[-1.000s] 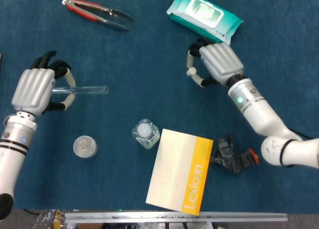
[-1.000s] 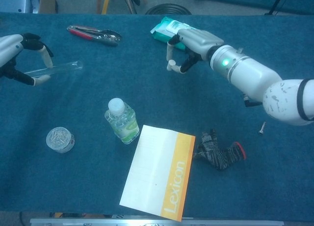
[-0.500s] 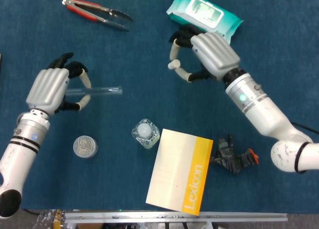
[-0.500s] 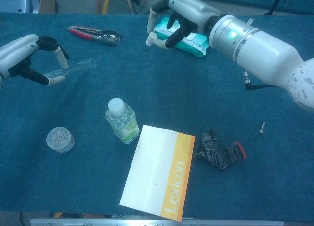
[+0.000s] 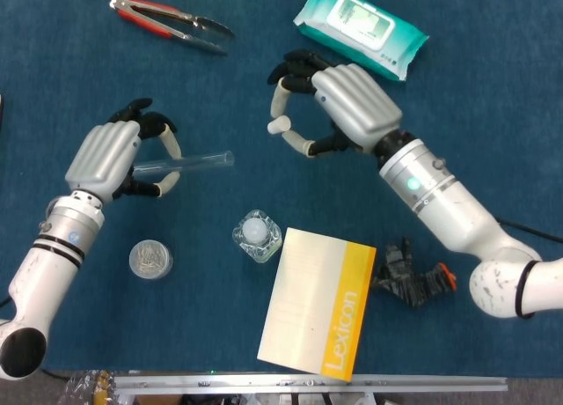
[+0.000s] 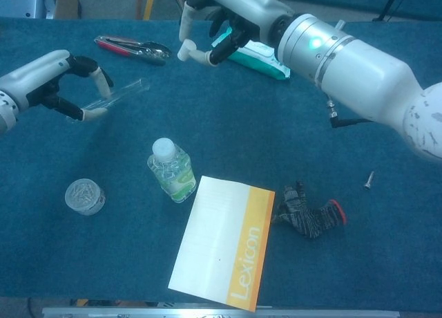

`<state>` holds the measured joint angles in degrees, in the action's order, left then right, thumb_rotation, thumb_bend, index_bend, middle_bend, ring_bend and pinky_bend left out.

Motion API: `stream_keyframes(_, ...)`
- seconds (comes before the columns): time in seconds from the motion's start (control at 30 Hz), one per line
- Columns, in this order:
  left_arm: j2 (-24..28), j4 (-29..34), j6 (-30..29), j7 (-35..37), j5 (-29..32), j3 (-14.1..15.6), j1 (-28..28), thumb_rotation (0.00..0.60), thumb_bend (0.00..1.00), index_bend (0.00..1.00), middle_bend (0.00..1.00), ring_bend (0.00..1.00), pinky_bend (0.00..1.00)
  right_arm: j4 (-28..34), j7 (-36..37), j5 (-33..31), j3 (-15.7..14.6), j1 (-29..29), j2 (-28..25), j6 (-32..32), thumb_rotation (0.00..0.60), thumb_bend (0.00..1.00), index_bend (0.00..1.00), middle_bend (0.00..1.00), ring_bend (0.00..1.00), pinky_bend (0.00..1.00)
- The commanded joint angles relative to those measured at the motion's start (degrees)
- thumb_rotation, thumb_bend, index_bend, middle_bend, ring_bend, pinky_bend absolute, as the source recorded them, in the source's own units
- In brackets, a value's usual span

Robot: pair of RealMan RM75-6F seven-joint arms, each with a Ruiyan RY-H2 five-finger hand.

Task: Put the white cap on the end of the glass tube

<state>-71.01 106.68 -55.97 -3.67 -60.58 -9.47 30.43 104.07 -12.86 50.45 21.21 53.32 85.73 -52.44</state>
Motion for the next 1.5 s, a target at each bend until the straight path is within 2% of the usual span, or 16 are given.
stream_keyframes(0.03, 0.17, 0.28, 0.30, 0.29, 0.14, -0.07, 0.26, 0.600, 0.33, 0.60, 0.29, 0.08, 0.12, 0.41, 0.04, -0.24, -0.28, 0.31, 0.21, -0.21, 0.600, 0.32, 0.58, 0.31, 0.14, 0.32)
stream_keyframes(0.7, 1.10, 2.11, 2.50, 3.90, 1.75, -0.62, 1.84, 0.600, 0.33, 0.60, 0.29, 0.08, 0.12, 2.20, 2.27, 0.72, -1.39, 1.55, 1.32, -0.94, 0.600, 0.32, 0.58, 0.31, 0.14, 0.32)
stream_keyframes(1.5, 1.26, 2.08, 2.58, 4.81, 2.26, -0.09, 2.66, 0.600, 0.33, 0.60, 0.29, 0.08, 0.12, 1.83, 2.76, 0.12, -2.28, 2.66, 2.11, -1.27, 0.600, 0.32, 0.58, 0.31, 0.14, 0.32)
